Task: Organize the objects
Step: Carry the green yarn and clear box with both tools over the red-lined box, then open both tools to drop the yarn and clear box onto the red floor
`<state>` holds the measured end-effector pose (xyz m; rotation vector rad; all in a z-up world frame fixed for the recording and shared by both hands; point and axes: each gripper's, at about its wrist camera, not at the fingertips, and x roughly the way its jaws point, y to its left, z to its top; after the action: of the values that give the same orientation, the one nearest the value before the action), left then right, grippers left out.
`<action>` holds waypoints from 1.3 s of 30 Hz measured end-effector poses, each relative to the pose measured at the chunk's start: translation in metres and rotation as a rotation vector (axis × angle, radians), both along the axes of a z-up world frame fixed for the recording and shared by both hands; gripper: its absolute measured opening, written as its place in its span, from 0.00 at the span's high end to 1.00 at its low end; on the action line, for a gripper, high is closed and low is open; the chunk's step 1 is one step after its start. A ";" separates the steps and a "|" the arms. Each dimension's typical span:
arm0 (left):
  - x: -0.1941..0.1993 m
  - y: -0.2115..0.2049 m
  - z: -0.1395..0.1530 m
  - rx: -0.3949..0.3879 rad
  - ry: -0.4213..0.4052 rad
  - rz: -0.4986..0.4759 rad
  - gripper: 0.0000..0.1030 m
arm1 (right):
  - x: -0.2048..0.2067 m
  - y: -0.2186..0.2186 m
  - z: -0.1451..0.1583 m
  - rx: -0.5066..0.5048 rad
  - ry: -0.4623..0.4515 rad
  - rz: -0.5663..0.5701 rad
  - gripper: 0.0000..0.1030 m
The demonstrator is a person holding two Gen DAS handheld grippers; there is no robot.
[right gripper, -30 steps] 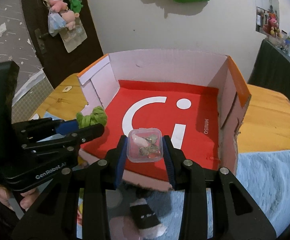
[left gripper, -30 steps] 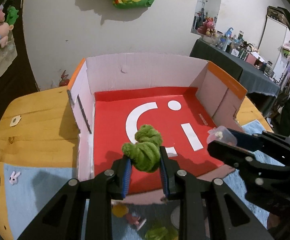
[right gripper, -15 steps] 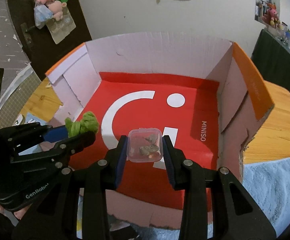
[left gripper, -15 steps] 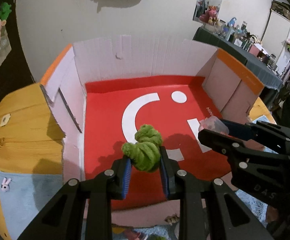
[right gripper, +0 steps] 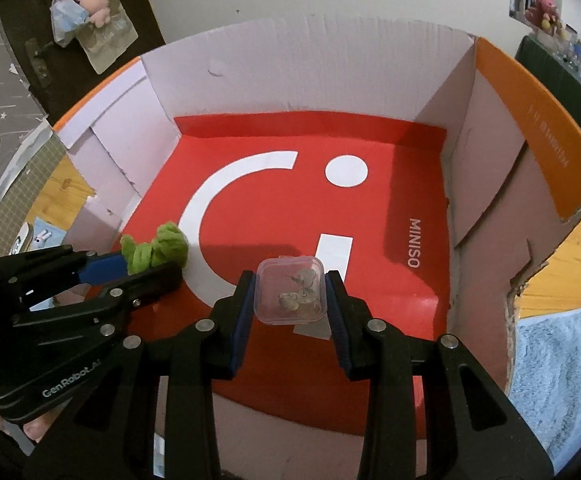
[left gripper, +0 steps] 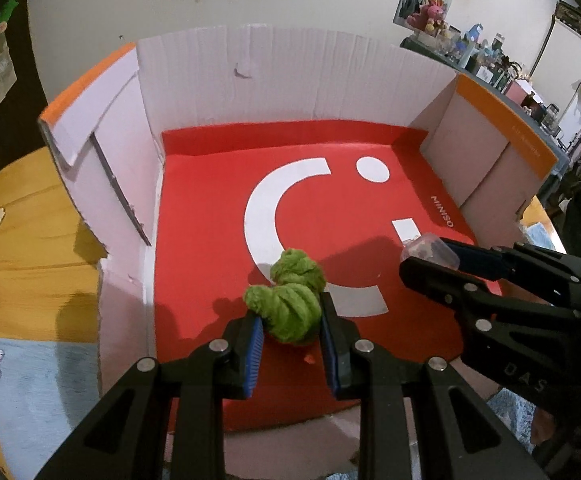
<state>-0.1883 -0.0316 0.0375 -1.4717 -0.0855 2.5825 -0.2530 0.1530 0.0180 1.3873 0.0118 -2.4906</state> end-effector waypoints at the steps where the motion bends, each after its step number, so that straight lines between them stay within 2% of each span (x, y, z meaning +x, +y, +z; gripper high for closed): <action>1: -0.001 0.000 -0.001 0.001 -0.003 -0.001 0.74 | 0.000 0.001 0.000 0.003 0.001 -0.003 0.68; 6: -0.001 0.000 -0.001 -0.002 -0.002 -0.003 0.74 | 0.000 0.001 -0.001 0.028 -0.003 -0.007 0.68; 32: -0.001 0.000 -0.002 0.006 0.004 -0.001 0.74 | 0.002 0.007 -0.005 0.013 -0.021 -0.032 0.67; 39: -0.001 0.000 -0.001 0.000 0.006 -0.003 0.72 | 0.003 0.007 -0.002 0.003 -0.020 -0.031 0.64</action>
<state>-0.1895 -0.0321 0.0367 -1.4635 -0.0825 2.5846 -0.2501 0.1603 0.0156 1.4242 -0.0107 -2.5019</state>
